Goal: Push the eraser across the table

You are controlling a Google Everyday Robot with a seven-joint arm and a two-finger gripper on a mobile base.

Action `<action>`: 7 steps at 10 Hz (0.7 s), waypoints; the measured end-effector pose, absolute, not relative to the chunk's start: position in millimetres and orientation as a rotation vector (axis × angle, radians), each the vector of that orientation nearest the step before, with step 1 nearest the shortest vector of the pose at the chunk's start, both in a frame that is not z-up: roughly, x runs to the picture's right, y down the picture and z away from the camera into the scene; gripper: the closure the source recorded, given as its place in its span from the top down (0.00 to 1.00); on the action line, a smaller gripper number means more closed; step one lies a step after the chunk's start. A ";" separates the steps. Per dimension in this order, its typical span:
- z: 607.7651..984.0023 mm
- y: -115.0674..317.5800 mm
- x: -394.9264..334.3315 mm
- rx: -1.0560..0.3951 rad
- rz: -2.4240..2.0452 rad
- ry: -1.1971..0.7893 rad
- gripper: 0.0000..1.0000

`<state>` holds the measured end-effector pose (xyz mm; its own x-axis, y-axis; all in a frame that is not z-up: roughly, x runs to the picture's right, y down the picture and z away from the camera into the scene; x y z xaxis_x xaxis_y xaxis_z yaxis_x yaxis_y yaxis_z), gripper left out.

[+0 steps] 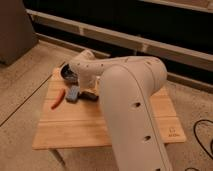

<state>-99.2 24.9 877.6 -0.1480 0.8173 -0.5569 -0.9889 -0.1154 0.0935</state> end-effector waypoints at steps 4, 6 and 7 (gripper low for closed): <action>868.3 33.5 -98.8 -0.436 1.637 0.521 0.65; 872.1 31.2 -89.1 -0.402 1.622 0.527 0.65; 876.3 21.8 -75.6 -0.365 1.634 0.529 0.65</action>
